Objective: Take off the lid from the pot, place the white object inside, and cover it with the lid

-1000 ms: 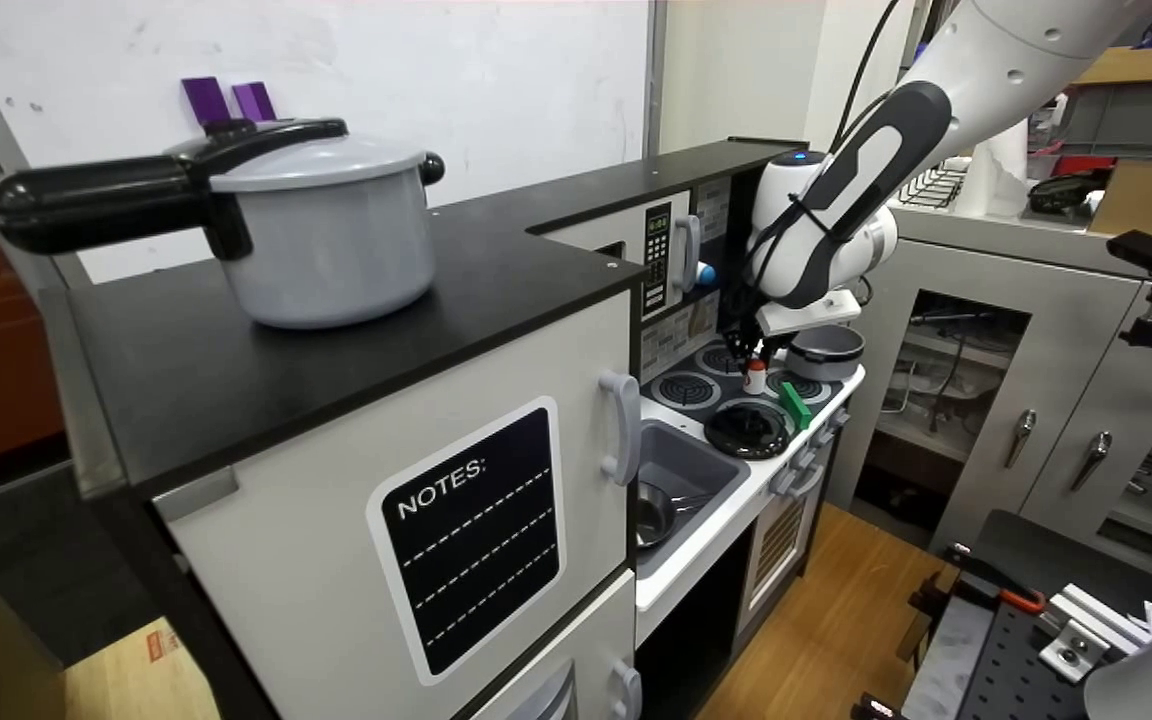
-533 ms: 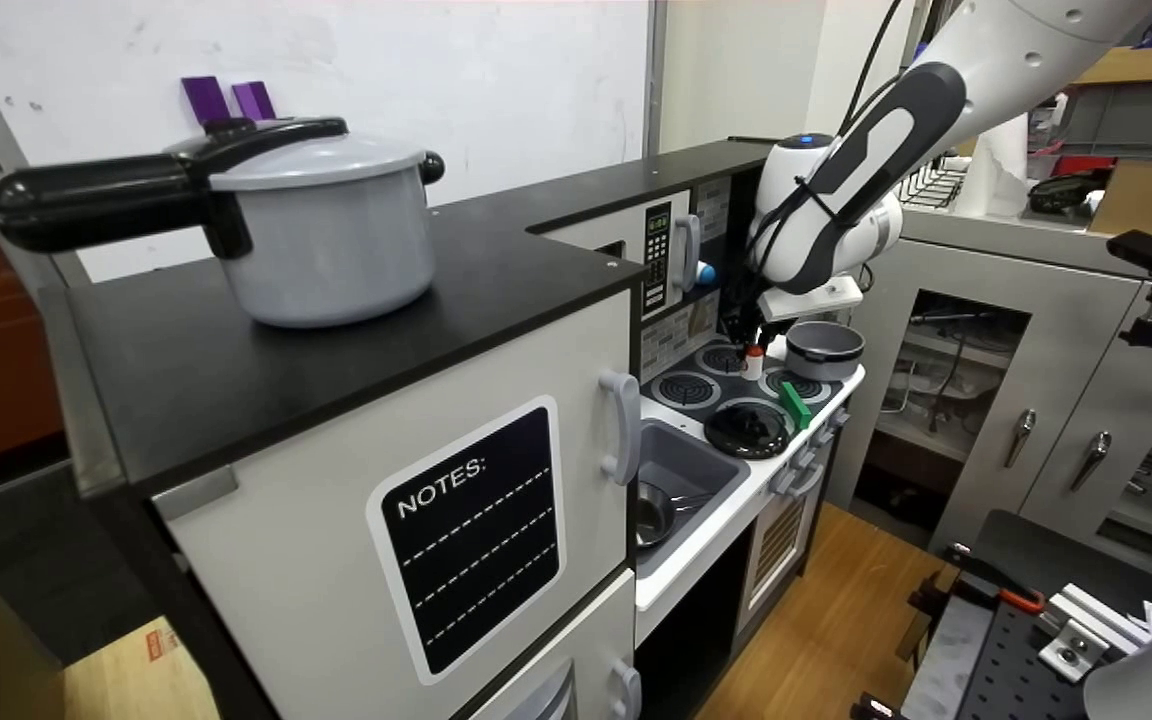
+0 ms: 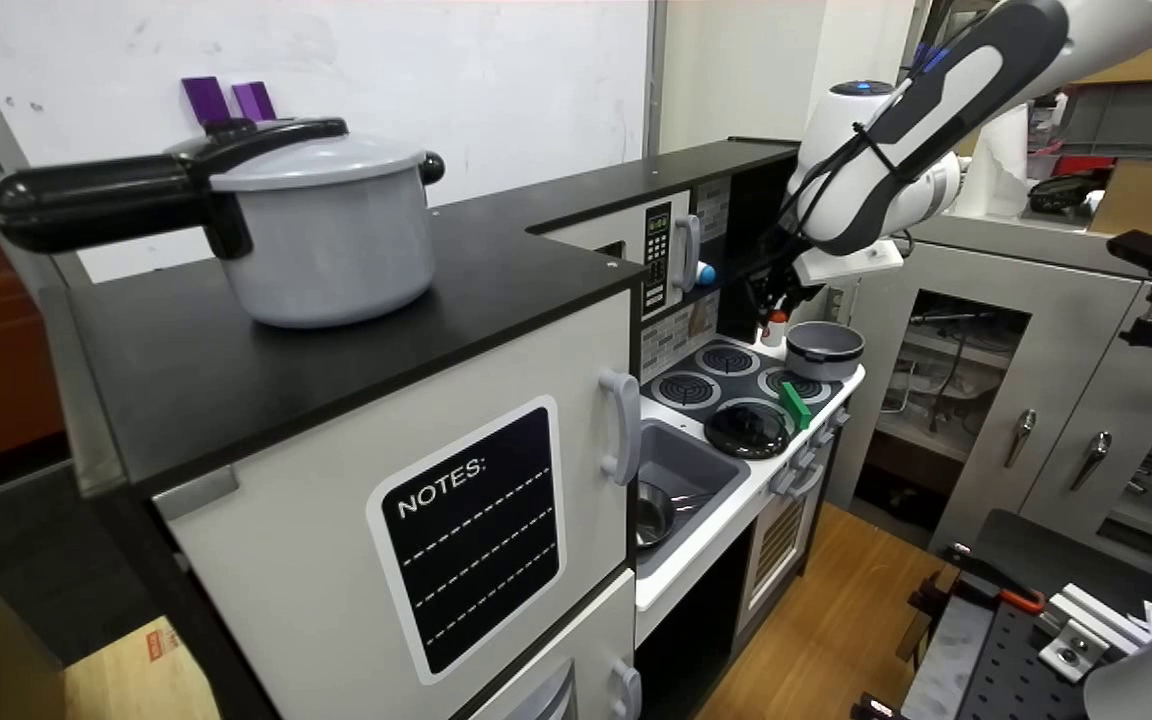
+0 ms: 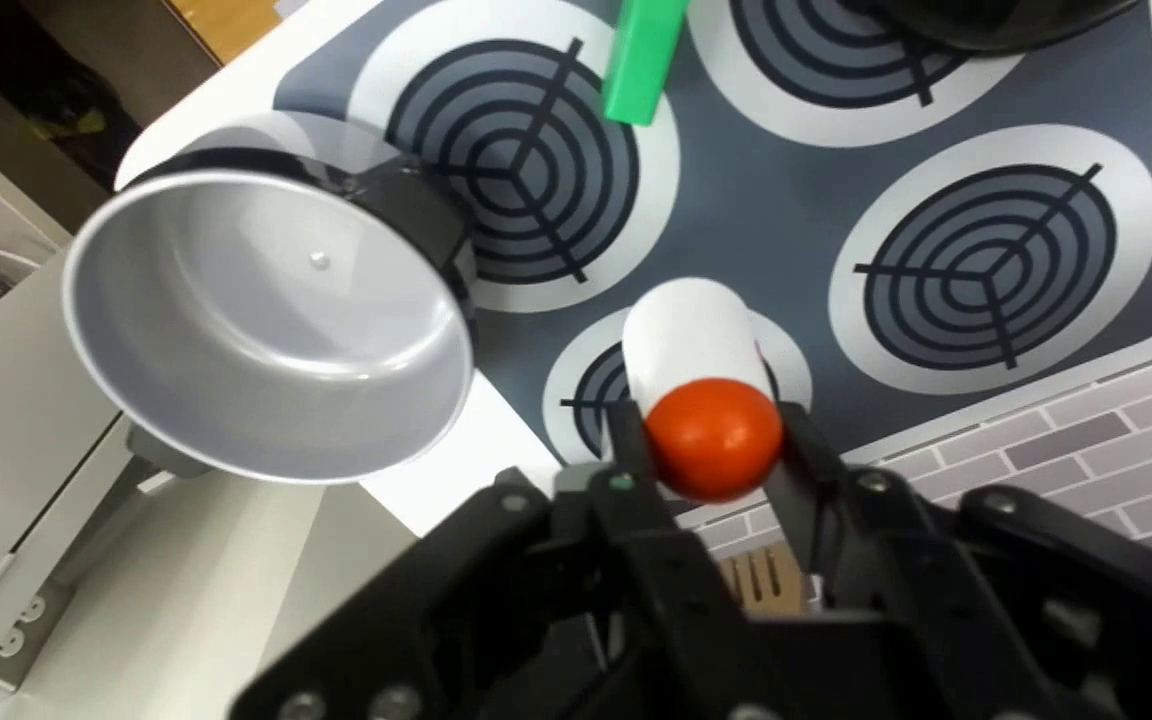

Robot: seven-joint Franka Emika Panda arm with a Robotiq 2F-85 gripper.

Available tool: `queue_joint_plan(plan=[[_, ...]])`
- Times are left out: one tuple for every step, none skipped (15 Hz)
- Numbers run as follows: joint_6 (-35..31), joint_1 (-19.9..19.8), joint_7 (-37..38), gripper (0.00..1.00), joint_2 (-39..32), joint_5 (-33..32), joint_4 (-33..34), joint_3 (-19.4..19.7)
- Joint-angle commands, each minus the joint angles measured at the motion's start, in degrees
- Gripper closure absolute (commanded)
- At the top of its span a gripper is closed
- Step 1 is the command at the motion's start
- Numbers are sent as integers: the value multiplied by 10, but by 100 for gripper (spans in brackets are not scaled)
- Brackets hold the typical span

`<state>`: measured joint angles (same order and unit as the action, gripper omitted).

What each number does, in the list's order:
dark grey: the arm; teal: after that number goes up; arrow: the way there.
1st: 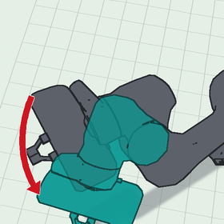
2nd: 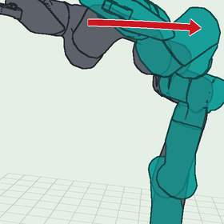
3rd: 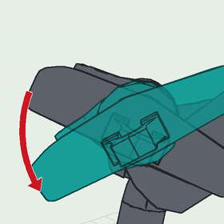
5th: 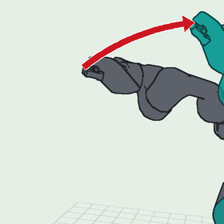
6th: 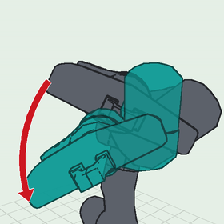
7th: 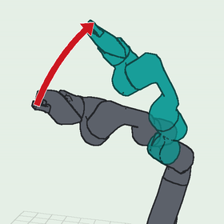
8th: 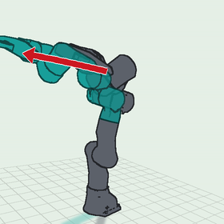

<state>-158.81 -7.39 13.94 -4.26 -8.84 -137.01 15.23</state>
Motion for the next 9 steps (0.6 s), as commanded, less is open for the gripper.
queue_joint_plan(plan=[[-23,-21,41,91,23,-68,-23,15],[-24,-28,50,91,25,-84,-24,20],[-27,-34,64,91,26,-104,-23,25],[-27,-39,74,91,27,-115,-22,28],[-28,-44,82,91,27,-126,-22,31],[-29,-47,90,91,27,-133,-21,33],[-29,-50,99,91,26,-141,-20,35],[-29,-52,107,91,23,-146,-19,37],[-29,-54,115,91,19,-152,-16,38]])
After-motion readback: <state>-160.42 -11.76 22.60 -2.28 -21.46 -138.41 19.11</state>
